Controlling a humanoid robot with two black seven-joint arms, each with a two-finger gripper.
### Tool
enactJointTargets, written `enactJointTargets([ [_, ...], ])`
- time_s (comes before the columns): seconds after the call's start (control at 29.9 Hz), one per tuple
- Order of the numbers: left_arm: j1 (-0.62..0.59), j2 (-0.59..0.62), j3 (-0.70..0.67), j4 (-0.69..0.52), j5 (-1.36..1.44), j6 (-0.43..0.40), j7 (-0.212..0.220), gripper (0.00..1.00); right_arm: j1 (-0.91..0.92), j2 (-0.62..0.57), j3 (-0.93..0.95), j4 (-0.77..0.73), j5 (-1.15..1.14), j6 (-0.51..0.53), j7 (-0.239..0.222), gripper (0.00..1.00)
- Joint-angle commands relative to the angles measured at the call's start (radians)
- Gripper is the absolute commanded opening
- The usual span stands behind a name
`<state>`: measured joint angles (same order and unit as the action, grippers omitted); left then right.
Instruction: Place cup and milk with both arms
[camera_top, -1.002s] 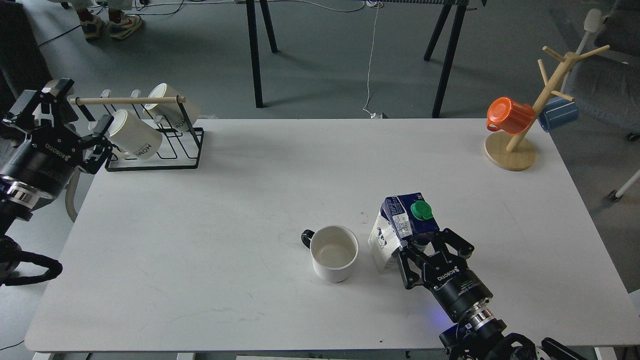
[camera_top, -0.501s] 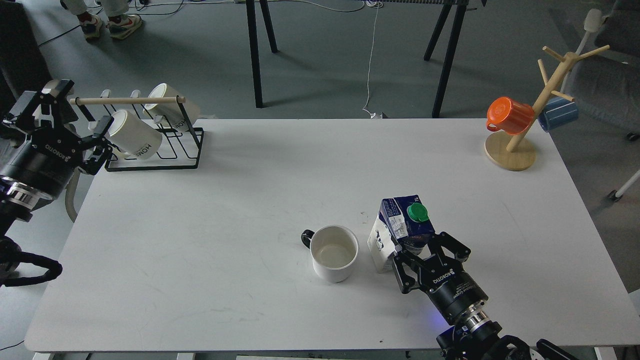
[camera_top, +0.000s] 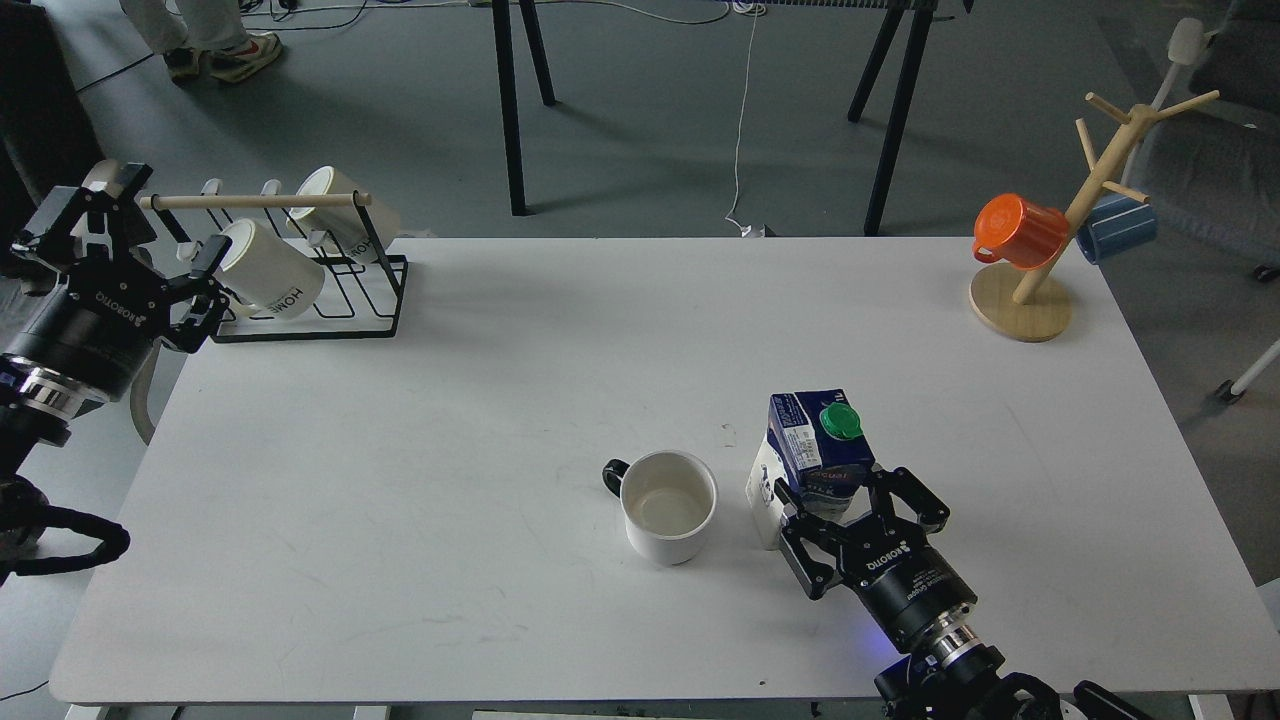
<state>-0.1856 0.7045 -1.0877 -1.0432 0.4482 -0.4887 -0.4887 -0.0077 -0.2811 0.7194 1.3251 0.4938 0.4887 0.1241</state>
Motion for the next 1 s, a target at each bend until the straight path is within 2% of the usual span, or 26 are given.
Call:
enactJointTargets([
  [0.0,0.000,0.001,0.000,0.000,0.001,0.000,0.000,0.92,-0.003,-0.001,0.000,0.000,-0.001,0.000,0.000,0.98],
  [0.67,0.000,-0.011,0.000,0.000,0.015,0.000,0.000,0.92,-0.090,-0.038,0.005,0.058,-0.001,0.000,-0.004,0.98],
  [0.84,0.002,-0.016,0.000,0.015,0.015,0.000,0.000,0.92,-0.132,-0.095,0.022,0.120,-0.001,0.000,-0.003,0.98],
  [0.97,0.000,-0.019,0.000,0.020,0.015,0.000,0.000,0.92,-0.187,-0.206,0.034,0.218,0.000,0.000,0.002,0.98],
])
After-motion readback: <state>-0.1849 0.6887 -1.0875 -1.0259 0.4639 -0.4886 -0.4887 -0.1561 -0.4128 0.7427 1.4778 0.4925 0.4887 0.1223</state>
